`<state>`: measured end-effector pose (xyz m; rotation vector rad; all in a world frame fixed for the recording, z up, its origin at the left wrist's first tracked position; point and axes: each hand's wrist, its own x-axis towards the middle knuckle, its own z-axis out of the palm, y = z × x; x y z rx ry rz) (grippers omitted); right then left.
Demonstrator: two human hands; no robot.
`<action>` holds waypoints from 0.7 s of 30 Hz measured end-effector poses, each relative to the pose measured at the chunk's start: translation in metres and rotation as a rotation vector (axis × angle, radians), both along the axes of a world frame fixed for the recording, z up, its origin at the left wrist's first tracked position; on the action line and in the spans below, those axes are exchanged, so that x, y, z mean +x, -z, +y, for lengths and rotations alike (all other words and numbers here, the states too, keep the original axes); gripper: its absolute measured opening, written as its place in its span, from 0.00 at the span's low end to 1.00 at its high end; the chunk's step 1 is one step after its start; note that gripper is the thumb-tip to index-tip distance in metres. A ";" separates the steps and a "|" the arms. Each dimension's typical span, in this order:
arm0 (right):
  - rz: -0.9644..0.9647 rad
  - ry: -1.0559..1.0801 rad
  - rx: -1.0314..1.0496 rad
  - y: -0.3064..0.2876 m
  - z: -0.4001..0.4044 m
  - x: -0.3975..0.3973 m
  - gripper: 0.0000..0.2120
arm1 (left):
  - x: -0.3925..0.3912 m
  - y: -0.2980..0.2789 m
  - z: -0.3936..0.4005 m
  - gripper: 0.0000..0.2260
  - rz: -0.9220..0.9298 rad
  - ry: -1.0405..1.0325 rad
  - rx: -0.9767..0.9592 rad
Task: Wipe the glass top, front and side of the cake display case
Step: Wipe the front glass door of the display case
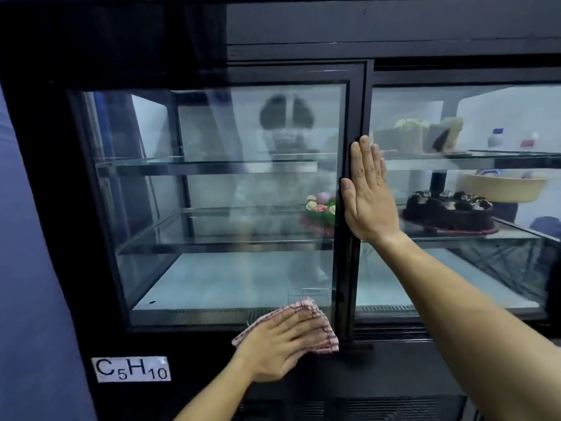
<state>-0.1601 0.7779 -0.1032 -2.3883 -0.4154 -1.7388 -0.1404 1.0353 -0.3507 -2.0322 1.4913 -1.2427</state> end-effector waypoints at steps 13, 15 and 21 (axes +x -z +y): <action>0.023 -0.027 0.017 0.001 0.001 -0.001 0.28 | 0.025 -0.300 -0.028 0.26 -0.070 -0.051 -0.704; 0.020 -0.032 0.030 0.002 0.002 -0.002 0.28 | 0.018 -0.311 -0.040 0.26 -0.037 -0.079 -0.848; 0.105 -0.058 -0.016 -0.002 -0.009 -0.015 0.27 | 0.003 -0.135 -0.056 0.29 -0.035 -0.006 -0.488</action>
